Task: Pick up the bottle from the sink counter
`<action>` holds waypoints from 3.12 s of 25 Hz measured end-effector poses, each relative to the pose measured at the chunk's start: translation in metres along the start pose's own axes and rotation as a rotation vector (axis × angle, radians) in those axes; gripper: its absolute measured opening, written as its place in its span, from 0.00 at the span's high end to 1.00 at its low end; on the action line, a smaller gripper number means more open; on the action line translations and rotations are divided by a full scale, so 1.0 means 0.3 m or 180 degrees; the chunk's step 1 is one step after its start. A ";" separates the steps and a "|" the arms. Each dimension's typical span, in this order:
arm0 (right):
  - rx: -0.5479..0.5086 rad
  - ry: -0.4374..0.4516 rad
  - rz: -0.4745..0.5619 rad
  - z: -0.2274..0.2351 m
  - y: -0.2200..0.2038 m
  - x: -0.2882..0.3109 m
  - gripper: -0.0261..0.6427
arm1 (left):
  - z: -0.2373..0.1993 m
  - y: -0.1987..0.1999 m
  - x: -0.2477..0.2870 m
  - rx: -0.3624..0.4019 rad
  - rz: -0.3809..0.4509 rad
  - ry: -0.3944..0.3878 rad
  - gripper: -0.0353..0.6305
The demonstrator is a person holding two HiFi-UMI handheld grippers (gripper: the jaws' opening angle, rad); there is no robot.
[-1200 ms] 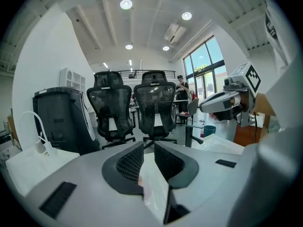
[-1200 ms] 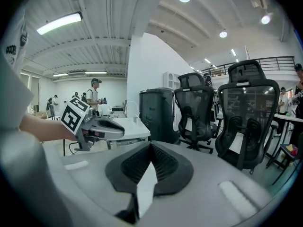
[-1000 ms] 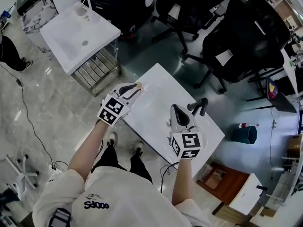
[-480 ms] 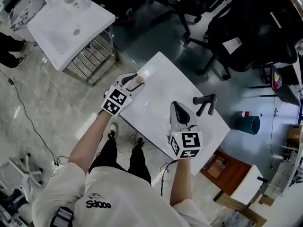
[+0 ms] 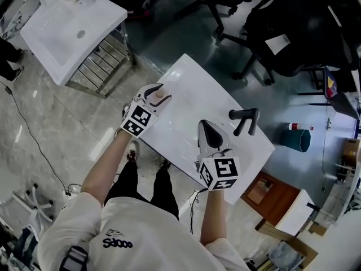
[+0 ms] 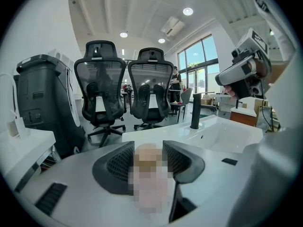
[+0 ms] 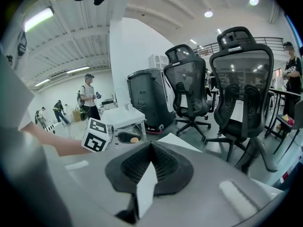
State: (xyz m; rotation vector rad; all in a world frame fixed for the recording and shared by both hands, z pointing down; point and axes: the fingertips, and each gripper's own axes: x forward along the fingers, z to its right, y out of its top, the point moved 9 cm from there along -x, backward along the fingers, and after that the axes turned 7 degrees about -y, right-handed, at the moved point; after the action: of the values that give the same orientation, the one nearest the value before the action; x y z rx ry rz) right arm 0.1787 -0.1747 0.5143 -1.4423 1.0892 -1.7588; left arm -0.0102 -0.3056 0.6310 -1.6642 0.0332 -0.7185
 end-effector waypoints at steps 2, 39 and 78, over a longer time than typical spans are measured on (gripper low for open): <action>0.0026 -0.0002 -0.0017 -0.006 -0.006 0.003 0.94 | 0.002 -0.005 0.016 0.0027 -0.0013 -0.0012 0.66; 0.0146 -0.0234 -0.0182 0.007 -0.103 -0.082 0.94 | 0.000 -0.033 0.028 -0.0004 0.0345 0.0328 0.78; -0.0352 -0.0194 0.0938 -0.036 0.368 -0.252 0.94 | 0.137 0.614 -0.564 0.0484 0.0921 0.0158 0.78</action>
State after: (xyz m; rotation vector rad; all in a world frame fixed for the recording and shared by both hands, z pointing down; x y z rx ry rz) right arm 0.1800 -0.1605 0.3809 -1.3127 1.3101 -1.4596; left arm -0.0601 -0.2449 0.3900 -1.4580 0.2440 -0.5285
